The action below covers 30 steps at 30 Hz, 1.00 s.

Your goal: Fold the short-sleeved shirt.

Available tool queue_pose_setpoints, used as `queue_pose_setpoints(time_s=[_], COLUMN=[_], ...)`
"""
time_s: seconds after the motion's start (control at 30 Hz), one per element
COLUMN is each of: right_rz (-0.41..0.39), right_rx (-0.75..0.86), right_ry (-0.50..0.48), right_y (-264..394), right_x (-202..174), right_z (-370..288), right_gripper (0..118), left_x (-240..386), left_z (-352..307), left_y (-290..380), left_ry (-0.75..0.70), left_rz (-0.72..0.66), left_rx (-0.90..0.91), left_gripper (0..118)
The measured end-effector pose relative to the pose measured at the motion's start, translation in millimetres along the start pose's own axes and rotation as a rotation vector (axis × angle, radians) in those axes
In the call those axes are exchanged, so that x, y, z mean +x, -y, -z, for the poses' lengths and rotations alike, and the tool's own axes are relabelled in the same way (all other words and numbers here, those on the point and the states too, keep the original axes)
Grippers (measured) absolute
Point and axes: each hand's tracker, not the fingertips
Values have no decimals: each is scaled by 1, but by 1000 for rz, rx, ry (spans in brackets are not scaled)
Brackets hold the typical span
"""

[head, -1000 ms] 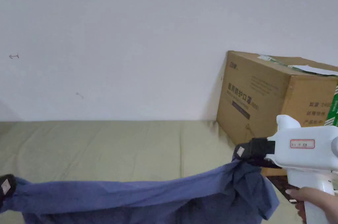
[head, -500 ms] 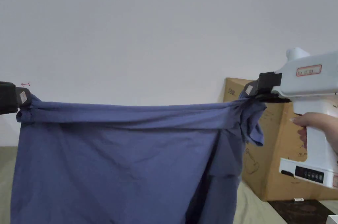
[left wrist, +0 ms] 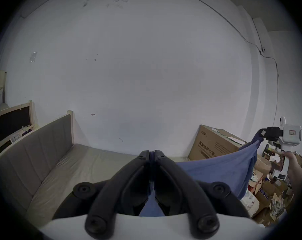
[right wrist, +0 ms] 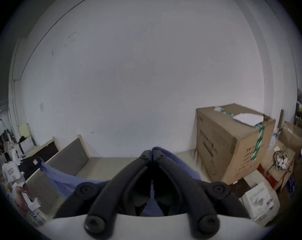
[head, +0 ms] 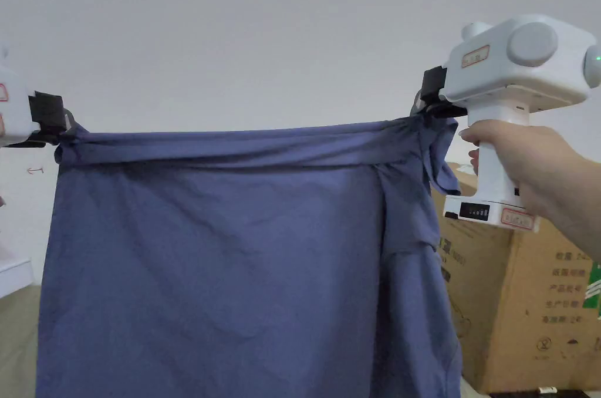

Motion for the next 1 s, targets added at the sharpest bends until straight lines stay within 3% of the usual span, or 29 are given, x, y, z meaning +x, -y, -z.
queue_pose_setpoints(time_s=[0.2,0.43,0.63,0.77,0.9,1.0], right_rz=[-97,-129,-84,64,82,135], right_rx=[75,86,-140,-408,-638,-754], right_ry=[63,108,162,140,155,124], right_y=[-21,13,164,316,440,495], right_x=[-14,-19,13,60,92,113], right_z=[52,100,139,143,93,39], right_gripper=[0,0,0,0,0,0], left_x=[0,-9,-32,-48,-71,-77], left_z=[58,106,144,141,105,58], left_y=[-14,19,138,267,379,431], left_ry=[-45,-101,-95,-75,-105,-68], left_rz=[49,59,16,-25,-70,-120], left_rx=[48,23,-297,-609,-827,-959], left_gripper=[4,4,4,4,4,4])
